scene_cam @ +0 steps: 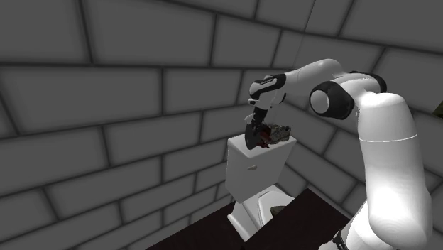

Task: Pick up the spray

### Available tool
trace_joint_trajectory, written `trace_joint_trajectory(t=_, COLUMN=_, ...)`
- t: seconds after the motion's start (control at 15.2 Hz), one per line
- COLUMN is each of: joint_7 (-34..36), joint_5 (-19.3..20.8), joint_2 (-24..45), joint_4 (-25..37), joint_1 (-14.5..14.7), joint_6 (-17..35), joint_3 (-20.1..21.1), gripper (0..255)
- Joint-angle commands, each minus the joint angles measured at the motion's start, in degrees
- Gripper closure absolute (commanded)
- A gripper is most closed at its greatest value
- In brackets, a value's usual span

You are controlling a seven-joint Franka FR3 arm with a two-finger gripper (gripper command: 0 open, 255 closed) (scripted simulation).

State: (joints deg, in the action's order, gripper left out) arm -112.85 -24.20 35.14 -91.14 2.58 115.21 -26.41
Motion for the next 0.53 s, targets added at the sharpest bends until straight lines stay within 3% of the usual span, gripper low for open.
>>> trace_joint_trajectory(t=0.0, joint_7=0.4, joint_5=0.4, joint_2=-0.8, joint_4=0.4, joint_1=0.2, joint_6=-1.0, joint_3=-0.3, gripper=255)
trace_joint_trajectory(t=0.46, joint_7=1.5, joint_5=1.8, joint_2=-3.1, joint_4=2.2, joint_1=0.5, joint_6=-4.9, joint_3=-1.0, gripper=255)
